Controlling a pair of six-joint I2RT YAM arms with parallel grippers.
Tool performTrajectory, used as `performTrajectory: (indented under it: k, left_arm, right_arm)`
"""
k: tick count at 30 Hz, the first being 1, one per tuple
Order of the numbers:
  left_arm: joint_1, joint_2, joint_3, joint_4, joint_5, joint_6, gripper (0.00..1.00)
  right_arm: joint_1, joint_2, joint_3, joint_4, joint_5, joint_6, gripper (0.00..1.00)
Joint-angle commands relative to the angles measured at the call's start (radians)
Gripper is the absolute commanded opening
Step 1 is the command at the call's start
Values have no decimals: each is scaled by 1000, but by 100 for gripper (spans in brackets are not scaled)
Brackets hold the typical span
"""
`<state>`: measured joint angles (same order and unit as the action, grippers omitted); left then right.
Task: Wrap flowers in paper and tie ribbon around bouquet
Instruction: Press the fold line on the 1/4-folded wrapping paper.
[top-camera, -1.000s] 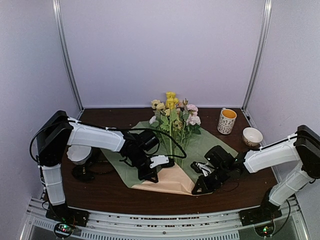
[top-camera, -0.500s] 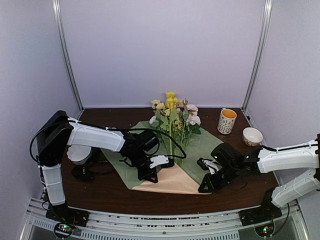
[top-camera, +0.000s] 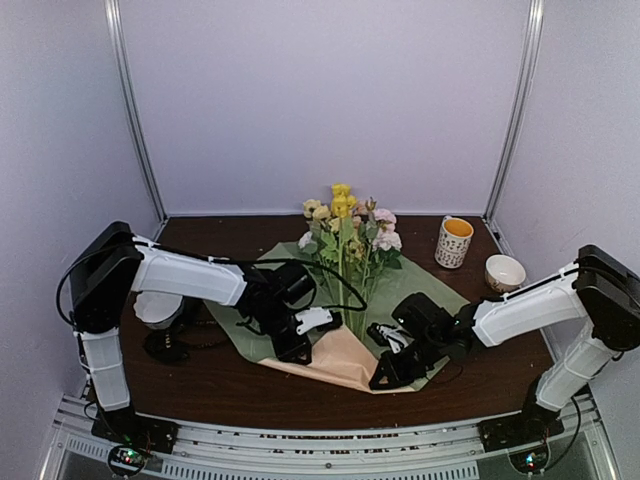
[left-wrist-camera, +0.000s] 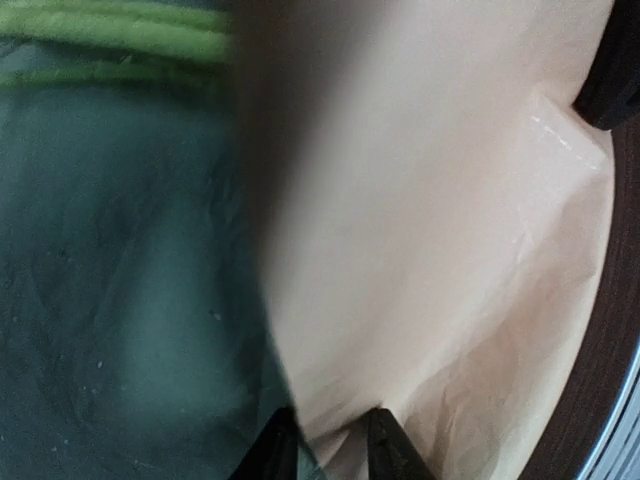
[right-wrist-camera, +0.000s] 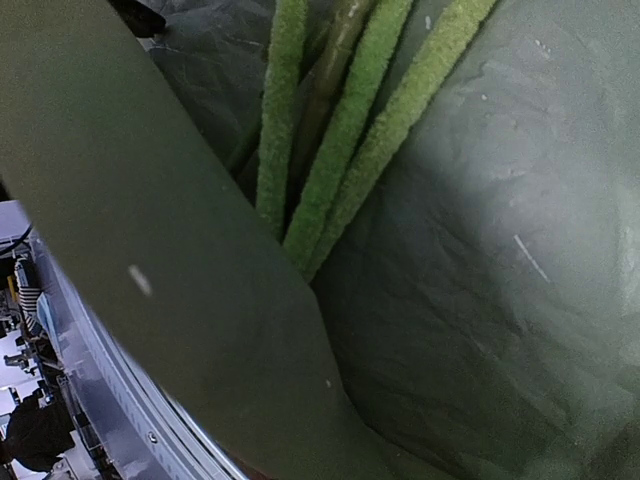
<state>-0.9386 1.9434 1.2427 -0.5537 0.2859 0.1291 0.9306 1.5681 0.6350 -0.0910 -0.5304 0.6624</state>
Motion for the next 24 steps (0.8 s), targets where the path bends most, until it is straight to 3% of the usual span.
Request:
performTrajectory:
  k: [1,5,9,13,20,24]
  left_arm:
    - [4,-143,-103,107,-199,-132,37]
    - [-26,-289,-168,127,-361,-176,38]
    - [-200,-354,-183,121,-532,-69,33]
    - [-302,-256,-157,110,-453,-3,20]
    - [-301,-134,-88,96,-488,43,20]
    - [-296,-117,-97,37,-540,-3,19]
  right_arm:
    - [4,20,-18,-59,64,9,7]
    - [6,1,-7,-70,99,8,7]
    - [22,-3,9,-80,115,5,7]
    - [36,-32,-8,-62,130,33,7]
    - [39,-14,-21,1,116,69,8]
    - [41,-36,-23,-12,133,70,8]
